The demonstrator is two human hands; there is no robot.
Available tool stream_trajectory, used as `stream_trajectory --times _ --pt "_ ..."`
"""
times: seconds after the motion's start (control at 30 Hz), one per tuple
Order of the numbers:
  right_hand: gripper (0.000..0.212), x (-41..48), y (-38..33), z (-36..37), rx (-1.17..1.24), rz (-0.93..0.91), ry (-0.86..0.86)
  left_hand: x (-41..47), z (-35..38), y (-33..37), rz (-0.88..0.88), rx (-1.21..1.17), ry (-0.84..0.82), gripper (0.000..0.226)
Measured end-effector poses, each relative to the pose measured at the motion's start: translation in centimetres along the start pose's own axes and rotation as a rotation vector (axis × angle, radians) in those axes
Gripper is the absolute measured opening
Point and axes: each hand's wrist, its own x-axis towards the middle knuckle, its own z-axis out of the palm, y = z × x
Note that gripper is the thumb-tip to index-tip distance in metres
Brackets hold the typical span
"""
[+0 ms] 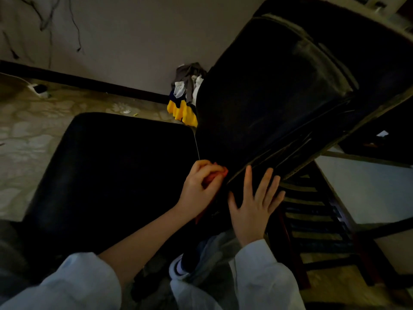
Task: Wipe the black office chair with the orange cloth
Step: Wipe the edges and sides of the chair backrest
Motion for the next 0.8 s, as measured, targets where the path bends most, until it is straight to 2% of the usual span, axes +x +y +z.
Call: stream_trajectory --times 0.3,0.5,0.57,0.67,0.73,0.8 --pt "0.079 0.2 0.0 0.7 0.038 -0.029 -0.026 -0.8 1.3 -1.1 -0.003 -0.080 0.008 0.022" --pt "0.078 0.2 0.0 0.8 0.029 -0.034 -0.012 -3.4 1.6 -3.7 -0.123 -0.098 0.017 0.024" --pt "0.078 0.2 -0.2 0.9 0.028 -0.035 -0.013 -4.5 1.7 -5.3 -0.207 -0.033 -0.030 0.017" --pt "0.079 -0.4 0.1 1.0 0.018 -0.055 -0.039 -6.9 2.8 -7.2 -0.319 0.105 -0.194 0.014" --pt "0.078 -0.9 0.7 0.9 0.018 -0.083 -0.072 -7.9 3.9 -7.1 -0.416 0.042 -0.119 0.013" --pt "0.075 -1.5 1.2 0.8 -0.006 -0.112 -0.097 -7.6 4.5 -6.1 -0.515 -0.075 0.092 0.012"
